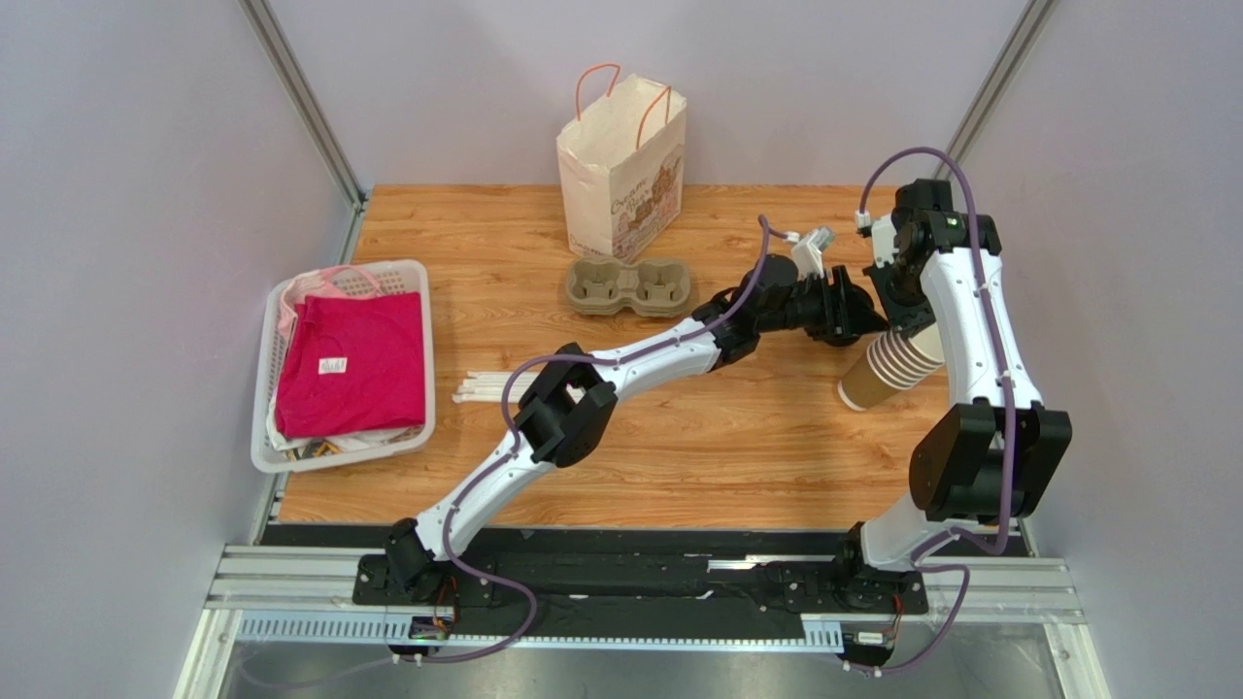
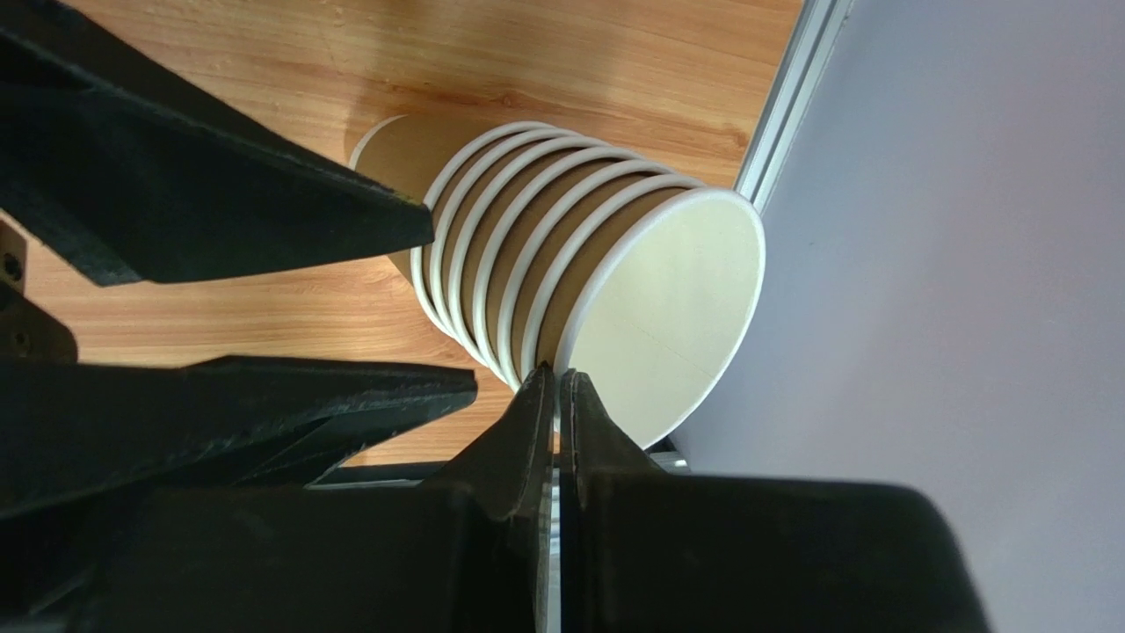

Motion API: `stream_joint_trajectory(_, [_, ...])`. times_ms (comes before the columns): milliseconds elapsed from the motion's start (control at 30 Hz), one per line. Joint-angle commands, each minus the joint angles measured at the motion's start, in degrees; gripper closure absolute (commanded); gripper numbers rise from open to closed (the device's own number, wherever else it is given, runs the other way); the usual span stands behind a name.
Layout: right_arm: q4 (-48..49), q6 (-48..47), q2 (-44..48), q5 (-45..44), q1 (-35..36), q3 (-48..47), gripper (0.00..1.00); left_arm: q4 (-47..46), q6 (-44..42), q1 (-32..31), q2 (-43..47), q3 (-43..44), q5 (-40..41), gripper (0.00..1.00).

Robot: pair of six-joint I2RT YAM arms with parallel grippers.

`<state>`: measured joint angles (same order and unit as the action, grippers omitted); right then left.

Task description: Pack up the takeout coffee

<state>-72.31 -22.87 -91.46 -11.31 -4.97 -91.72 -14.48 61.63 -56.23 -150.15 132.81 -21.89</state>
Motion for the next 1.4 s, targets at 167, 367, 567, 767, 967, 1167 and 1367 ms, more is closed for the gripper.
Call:
stream_joint_trajectory(167, [0.0,2.9,6.8,1.4,0.5,3.5,1.00,-1.4,0.7,-1.3,-0.9,1.4,0.3,0.48])
stream_joint_trajectory(367, [0.9,2.8,8.6,0.9,1.7,6.0,1.00,-0.8,0.4,-1.9,-1.3,1.5,-0.3,0.48])
stream_joint_trajectory(567, [1.0,2.8,8.9,1.1,2.8,6.6,1.00,-1.4,1.0,-2.0,-0.9,-0.3,-1.2,0.47])
stream_joint_trajectory(767, [1.2,3.0,9.6,0.3,2.9,6.2,1.00,-1.4,-0.4,-2.3,0.6,-2.8,-2.3,0.48])
stream_joint_trajectory(967, [0.7,2.7,10.8,0.2,2.9,4.6,1.00,-1.6,-2.0,-2.3,2.2,-6.6,-2.4,0.50])
stream_joint_trajectory(1167, [0.4,2.5,11.5,0.6,2.8,4.7,1.00,-1.6,-2.4,-2.3,2.7,-6.8,-2.4,0.51])
stream_joint_trajectory(1367, [-0.2,2.1,12.3,1.5,2.9,6.0,1.00,-3.0,-3.5,-2.3,3.6,-7.0,-2.6,0.51])
